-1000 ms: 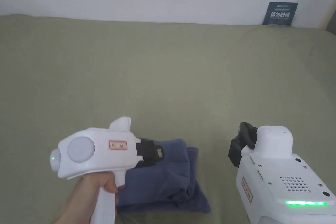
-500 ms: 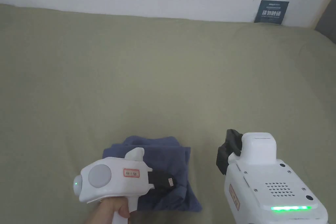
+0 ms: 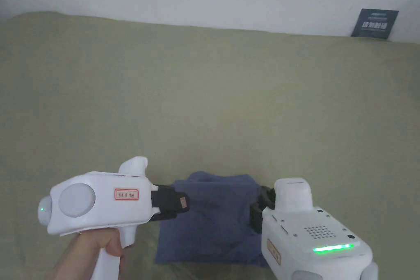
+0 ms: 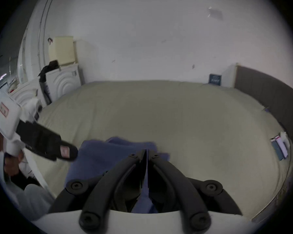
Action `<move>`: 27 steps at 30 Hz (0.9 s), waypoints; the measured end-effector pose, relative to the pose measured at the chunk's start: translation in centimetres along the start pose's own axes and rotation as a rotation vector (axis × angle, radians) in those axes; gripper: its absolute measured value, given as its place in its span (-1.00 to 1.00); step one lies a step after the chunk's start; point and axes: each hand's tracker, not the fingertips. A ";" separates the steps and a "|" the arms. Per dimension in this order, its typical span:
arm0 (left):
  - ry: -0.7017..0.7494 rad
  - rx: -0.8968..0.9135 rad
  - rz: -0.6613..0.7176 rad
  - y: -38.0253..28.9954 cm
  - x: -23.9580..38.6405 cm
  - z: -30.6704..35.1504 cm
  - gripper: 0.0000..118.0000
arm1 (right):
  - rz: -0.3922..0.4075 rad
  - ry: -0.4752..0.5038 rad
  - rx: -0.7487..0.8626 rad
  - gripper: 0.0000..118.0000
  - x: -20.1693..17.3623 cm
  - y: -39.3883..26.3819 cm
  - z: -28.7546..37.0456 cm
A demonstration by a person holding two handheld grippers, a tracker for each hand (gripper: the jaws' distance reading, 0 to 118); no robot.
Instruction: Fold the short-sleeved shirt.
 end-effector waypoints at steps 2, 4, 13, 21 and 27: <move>0.026 -0.001 0.026 0.0 -1.5 0.7 -1.00 | 0.022 -0.029 -0.029 -0.87 -0.6 -0.6 -1.6; 0.026 0.002 0.068 0.1 -3.2 1.2 -1.00 | 0.038 -0.047 -0.071 -0.87 -0.6 -1.3 -3.6; -0.005 -0.071 0.117 0.5 -7.0 0.3 -0.89 | 0.020 -0.067 -0.175 -0.87 0.4 -3.6 -6.8; -0.256 -0.199 0.183 0.4 -6.5 -3.6 0.98 | -0.030 -0.035 -0.194 -0.87 1.3 -3.3 -6.9; -0.404 -0.233 0.243 0.7 -5.2 -7.3 0.82 | -0.048 -0.017 -0.227 -0.87 1.8 -2.7 -7.1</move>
